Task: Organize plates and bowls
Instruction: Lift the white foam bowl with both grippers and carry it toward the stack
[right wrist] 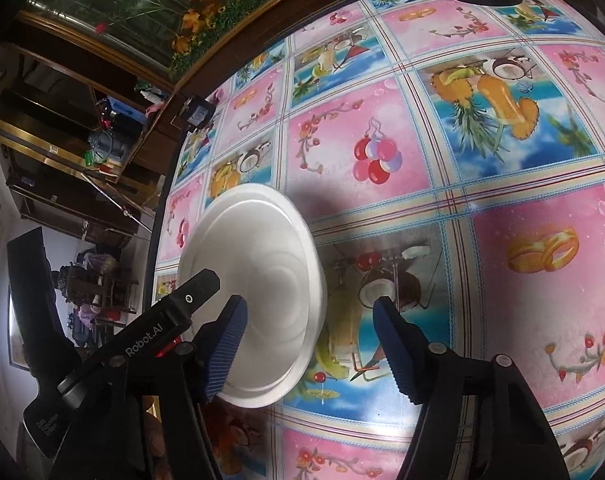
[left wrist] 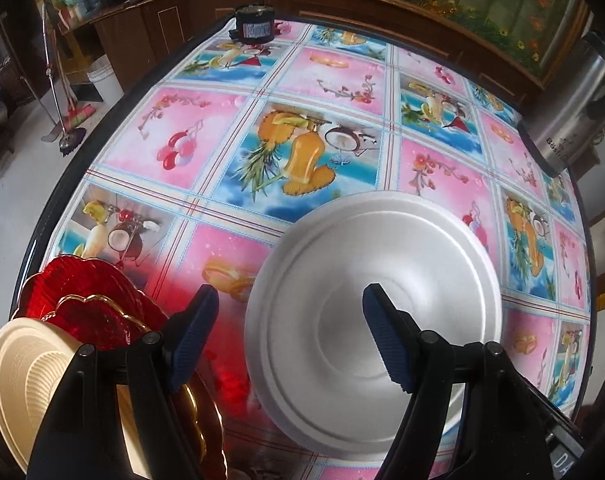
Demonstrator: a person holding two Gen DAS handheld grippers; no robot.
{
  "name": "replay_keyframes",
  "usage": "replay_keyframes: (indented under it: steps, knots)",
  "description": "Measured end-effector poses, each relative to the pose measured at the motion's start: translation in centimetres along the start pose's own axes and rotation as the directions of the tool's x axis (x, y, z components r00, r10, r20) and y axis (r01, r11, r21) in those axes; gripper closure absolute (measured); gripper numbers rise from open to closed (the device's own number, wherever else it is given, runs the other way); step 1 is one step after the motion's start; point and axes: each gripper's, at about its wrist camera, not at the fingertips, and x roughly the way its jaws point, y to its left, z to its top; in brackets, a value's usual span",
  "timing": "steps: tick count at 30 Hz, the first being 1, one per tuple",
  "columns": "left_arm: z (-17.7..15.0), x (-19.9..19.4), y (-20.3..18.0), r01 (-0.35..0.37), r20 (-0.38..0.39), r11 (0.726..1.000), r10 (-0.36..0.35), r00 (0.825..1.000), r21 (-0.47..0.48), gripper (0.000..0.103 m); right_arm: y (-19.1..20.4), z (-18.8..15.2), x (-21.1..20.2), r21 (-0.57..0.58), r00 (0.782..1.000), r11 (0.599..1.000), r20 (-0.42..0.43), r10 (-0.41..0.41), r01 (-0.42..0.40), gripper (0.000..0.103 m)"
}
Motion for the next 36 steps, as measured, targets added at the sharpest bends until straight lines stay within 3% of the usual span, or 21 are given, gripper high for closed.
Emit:
replay_keyframes:
  steps: [4,6,7,9,10,11,18,36]
  knots:
    - [-0.1,0.7,0.0,0.021,-0.021,1.0,-0.022,1.0,-0.01,0.032,0.1,0.0,0.9,-0.013,0.999,1.0,-0.022,-0.025,0.024,0.053]
    - [-0.3,1.1,-0.3,0.028,-0.035,1.0,-0.028,0.999,0.001,0.048,0.1,0.0,1.4,-0.015,0.999,0.999,-0.029,-0.033,0.033,0.061]
    - [-0.4,1.3,-0.4,0.03,-0.044,1.0,-0.029,0.999,0.007,0.051,0.0,-0.1,1.6,-0.015,0.999,0.999,-0.034,-0.037,0.037,0.068]
    - [-0.6,1.7,-0.7,0.024,-0.054,0.999,-0.022,0.998,0.028,0.072,-0.1,-0.1,1.8,-0.017,0.998,0.999,-0.04,-0.048,0.048,0.08]
    - [-0.7,1.9,-0.7,0.02,-0.058,0.999,-0.019,0.998,0.03,0.077,-0.2,-0.2,2.0,-0.021,0.997,0.998,-0.048,-0.054,0.054,0.09]
    - [-0.8,2.2,-0.7,0.019,-0.066,0.999,-0.017,0.998,0.029,0.081,-0.2,-0.3,2.0,-0.023,0.997,0.998,-0.047,-0.059,0.058,0.091]
    - [-1.4,1.5,-1.4,0.061,-0.064,0.997,-0.058,0.996,0.049,0.087,-1.2,-0.6,1.3,-0.009,0.998,0.998,-0.021,-0.066,0.066,0.093]
    - [-8.5,-1.0,-5.1,0.133,-0.003,0.98,-0.134,0.991,0.146,0.088,-5.3,-5.3,-4.4,0.01,0.988,0.992,0.087,-0.126,0.126,0.093]
